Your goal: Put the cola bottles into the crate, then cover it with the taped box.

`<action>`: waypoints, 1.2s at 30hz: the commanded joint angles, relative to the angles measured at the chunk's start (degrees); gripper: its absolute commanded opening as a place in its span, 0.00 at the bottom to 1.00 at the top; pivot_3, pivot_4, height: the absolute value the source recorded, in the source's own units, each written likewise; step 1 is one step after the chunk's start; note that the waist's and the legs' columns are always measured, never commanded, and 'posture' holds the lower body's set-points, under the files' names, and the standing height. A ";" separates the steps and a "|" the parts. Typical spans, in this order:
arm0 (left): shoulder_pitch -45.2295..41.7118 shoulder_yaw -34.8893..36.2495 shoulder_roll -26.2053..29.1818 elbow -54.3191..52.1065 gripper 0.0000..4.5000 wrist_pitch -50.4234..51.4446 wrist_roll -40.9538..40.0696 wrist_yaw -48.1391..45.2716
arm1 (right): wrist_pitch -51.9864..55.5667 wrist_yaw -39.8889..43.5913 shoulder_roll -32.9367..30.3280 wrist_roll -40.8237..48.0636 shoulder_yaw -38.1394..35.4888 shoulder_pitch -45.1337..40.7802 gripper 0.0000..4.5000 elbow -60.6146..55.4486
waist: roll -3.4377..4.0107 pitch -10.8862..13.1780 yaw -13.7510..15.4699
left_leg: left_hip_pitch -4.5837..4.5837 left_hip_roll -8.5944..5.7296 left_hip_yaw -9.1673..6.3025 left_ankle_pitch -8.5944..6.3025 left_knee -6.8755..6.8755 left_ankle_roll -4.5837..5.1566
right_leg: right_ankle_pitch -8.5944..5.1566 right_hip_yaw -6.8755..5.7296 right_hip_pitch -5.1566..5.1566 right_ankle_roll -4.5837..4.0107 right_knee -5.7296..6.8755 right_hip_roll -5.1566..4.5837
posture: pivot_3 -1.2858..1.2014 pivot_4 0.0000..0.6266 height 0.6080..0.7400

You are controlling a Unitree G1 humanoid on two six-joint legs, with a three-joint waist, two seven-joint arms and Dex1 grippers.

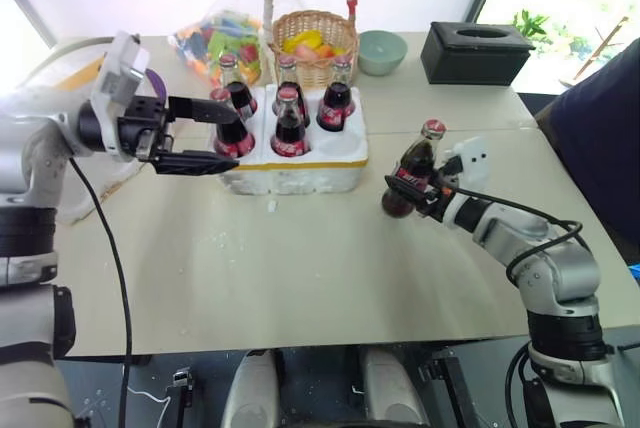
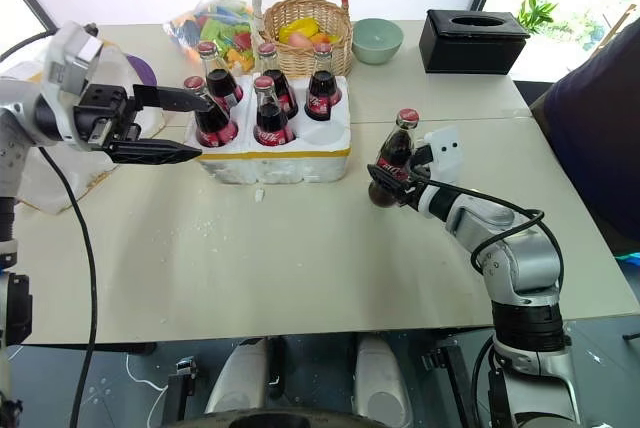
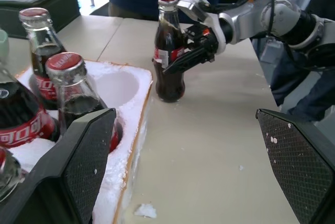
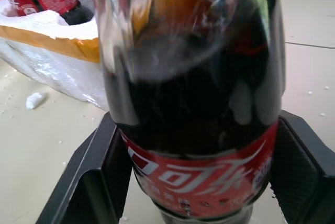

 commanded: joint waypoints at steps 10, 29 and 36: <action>13.33 14.11 5.63 -10.75 1.00 4.77 -6.10 7.44 | 2.08 4.01 2.21 8.91 0.75 -28.34 0.63 5.94 | 0.16 0.13 -0.77 | 0.02 0.11 -0.05 0.00 -0.15 0.00 | 0.00 0.00 -0.12 -0.01 0.10 0.15 | 0.52 0.24 1.00; 18.17 17.94 6.80 -14.57 1.00 5.32 -9.45 12.95 | -12.83 8.65 7.06 -13.69 15.84 -28.29 0.86 26.57 | 0.13 0.12 -0.69 | -0.12 0.02 0.01 0.00 -0.05 -0.01 | 0.02 -0.01 -0.14 0.02 0.03 0.02 | 0.52 0.24 1.00; 27.46 28.52 13.91 -14.37 1.00 6.89 -7.25 11.83 | -5.76 16.09 -0.28 -7.64 11.39 -27.01 0.99 14.84 | 0.15 0.13 -0.76 | -0.10 0.04 0.01 0.01 -0.05 -0.03 | 0.02 -0.01 -0.14 0.01 0.04 0.01 | 0.52 0.24 1.00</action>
